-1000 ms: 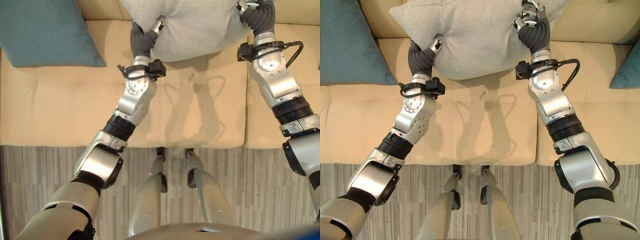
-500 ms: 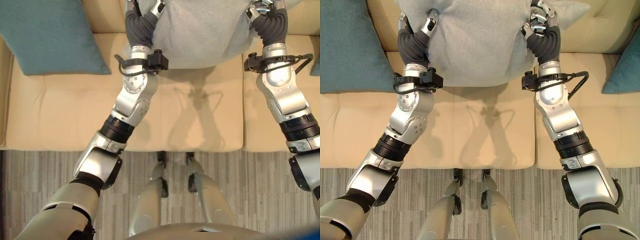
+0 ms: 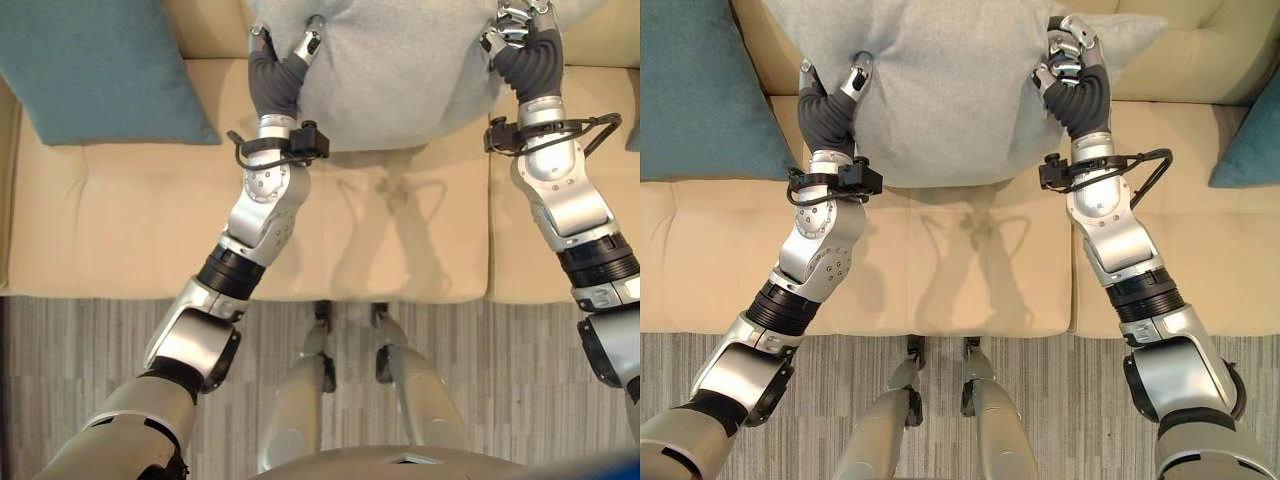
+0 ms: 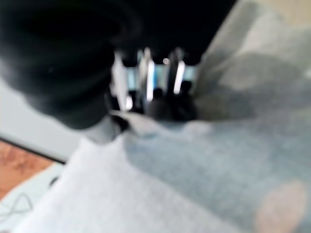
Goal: Pick up all the scattered cushions and arrange them neatly on the sofa.
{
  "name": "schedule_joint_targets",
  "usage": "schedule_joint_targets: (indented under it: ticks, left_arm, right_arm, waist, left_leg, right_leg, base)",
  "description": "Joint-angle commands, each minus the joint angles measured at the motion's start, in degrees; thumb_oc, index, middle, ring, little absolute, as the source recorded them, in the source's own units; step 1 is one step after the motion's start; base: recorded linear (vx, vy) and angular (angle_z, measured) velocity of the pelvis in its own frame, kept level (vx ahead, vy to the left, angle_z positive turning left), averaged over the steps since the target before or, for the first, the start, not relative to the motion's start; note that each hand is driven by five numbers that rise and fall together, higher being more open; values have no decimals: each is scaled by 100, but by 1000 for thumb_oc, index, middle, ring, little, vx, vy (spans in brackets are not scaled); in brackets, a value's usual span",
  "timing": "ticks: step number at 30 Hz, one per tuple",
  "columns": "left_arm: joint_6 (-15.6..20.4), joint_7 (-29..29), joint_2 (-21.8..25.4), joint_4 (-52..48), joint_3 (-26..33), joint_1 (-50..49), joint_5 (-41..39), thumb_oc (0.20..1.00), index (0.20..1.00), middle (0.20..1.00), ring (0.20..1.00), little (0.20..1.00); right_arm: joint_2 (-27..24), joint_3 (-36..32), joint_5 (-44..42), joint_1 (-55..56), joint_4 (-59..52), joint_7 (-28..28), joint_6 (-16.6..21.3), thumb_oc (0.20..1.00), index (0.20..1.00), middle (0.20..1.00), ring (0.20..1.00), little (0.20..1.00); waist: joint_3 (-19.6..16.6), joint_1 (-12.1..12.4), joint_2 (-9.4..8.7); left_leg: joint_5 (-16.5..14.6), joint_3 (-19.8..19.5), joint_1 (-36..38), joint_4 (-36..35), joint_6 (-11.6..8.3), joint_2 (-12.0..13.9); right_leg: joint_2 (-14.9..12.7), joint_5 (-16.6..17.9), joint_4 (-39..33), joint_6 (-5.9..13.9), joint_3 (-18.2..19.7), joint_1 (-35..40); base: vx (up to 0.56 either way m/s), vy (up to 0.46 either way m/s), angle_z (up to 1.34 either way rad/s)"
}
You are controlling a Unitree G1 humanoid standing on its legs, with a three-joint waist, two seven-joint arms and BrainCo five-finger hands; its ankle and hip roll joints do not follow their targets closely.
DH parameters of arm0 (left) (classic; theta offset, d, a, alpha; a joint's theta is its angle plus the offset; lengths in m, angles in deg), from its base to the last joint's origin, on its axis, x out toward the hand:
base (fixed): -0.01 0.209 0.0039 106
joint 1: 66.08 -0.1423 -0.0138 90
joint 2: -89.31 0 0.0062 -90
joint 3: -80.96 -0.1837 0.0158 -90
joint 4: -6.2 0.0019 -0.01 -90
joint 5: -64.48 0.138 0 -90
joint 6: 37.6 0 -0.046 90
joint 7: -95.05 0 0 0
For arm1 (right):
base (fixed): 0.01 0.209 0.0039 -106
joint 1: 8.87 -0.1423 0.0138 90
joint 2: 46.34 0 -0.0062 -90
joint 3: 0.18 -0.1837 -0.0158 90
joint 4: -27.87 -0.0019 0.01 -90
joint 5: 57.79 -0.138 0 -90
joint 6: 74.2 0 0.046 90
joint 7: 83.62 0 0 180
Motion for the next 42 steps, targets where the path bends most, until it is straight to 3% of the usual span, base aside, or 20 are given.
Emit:
schedule_joint_targets:
  ticks: [1,12,23,24,25,26,27,31,32,33,34,35,40,42]
  left_arm:
    - [438,-186,-161,-8,-242,593,350,200,200,200,200,200]
    - [342,-28,103,731,-48,383,322,200,200,200,200,200]
    - [132,197,618,2192,-526,1938,471,200,200,200,200,200]
    - [106,211,666,2320,-603,2132,489,288,288,288,288,288]
    - [73,197,736,2447,-709,2360,523,573,573,573,573,573]
    - [78,193,737,2463,-712,2381,517,677,677,677,677,677]
    - [13,214,780,2628,-858,2664,607,1000,1000,1000,1000,1000]
    - [-131,162,1023,3082,-1263,3406,836,1000,1000,1000,1000,1000]
    - [-151,144,1083,3144,-1335,3528,895,1000,1000,1000,1000,1000]
    - [-179,135,1140,3188,-1430,3638,935,1000,1000,1000,1000,1000]
    - [-197,132,1189,3215,-1449,3692,947,1000,1000,1000,1000,1000]
    - [-190,145,1226,3217,-1466,3742,953,1000,1000,1000,1000,1000]
    - [-191,148,1406,3280,-1455,3822,947,1000,1000,1000,1000,1000]
    - [-187,101,1733,3327,-1372,3675,949,1000,1000,1000,1000,1000]
  right_arm:
    - [160,190,218,-685,-340,16,431,200,200,200,200,200]
    - [378,553,380,-1147,136,89,215,200,200,200,200,200]
    - [745,1131,209,-2300,1817,355,-35,200,200,200,200,200]
    - [739,1189,195,-2398,1956,372,-58,200,200,200,200,200]
    - [724,1246,168,-2526,2126,392,-77,200,200,200,200,200]
    - [723,1247,163,-2546,2140,390,-70,200,200,200,200,200]
    - [713,1339,123,-2679,2369,418,-95,200,200,200,200,200]
    - [572,1553,-57,-3034,2924,374,-164,200,200,200,200,200]
    - [536,1617,-76,-3119,3015,361,-172,442,442,442,442,442]
    - [490,1658,-87,-3179,3100,374,-195,598,598,598,598,598]
    - [467,1634,-94,-3200,3172,396,-206,956,956,956,956,956]
    - [439,1627,-91,-3217,3204,410,-204,1000,1000,1000,1000,1000]
    - [243,1619,-69,-3227,3251,442,-239,1000,1000,1000,1000,1000]
    - [-136,1607,-54,-3186,3325,408,-232,1000,1000,1000,1000,1000]
  waist:
    - [-370,-79,-215]
    - [-152,39,-344]
    - [67,178,-406]
    - [75,177,-407]
    - [99,175,-404]
    - [110,175,-405]
    - [144,188,-396]
    - [200,189,-399]
    - [207,186,-399]
    - [210,181,-391]
    - [215,177,-381]
    - [220,174,-371]
    - [206,160,-332]
    - [152,154,-305]
  left_leg:
    - [-103,291,130,13,-436,259]
    - [7,239,-155,13,-430,287]
    - [176,21,-666,13,-447,296]
    - [181,17,-686,13,-448,293]
    - [187,12,-706,13,-449,292]
    - [188,11,-707,13,-449,291]
    - [194,-8,-743,13,-451,287]
    - [190,-17,-821,13,-445,246]
    - [189,-14,-824,13,-441,239]
    - [187,-11,-828,13,-441,233]
    - [181,-7,-827,13,-438,227]
    - [172,-6,-823,13,-437,223]
    - [134,15,-809,13,-422,187]
    - [99,38,-750,13,-406,167]
  right_leg:
    - [-360,209,-77,847,-2,-50]
    - [-354,271,-60,825,-44,-345]
    - [-385,363,-56,819,-193,-740]
    - [-388,365,-58,818,-197,-749]
    - [-395,369,-55,823,-206,-768]
    - [-396,369,-54,823,-207,-769]
    - [-412,384,-52,830,-225,-792]
    - [-446,408,-54,864,-269,-819]
    - [-450,412,-52,868,-267,-824]
    - [-455,418,-55,874,-267,-824]
    - [-458,421,-57,878,-267,-820]
    - [-465,431,-61,885,-263,-820]
    - [-471,436,-75,902,-226,-804]
    - [-469,427,-77,905,-198,-756]
  base:
    - [0,0,0]
    - [1,-4,-1]
    - [13,-10,7]
    - [14,31,6]
    - [10,27,9]
    - [16,28,11]
    - [12,22,11]
    - [14,33,6]
    - [8,34,2]
    - [12,45,2]
    - [11,49,1]
    - [12,51,1]
    - [17,46,2]
    - [23,43,0]
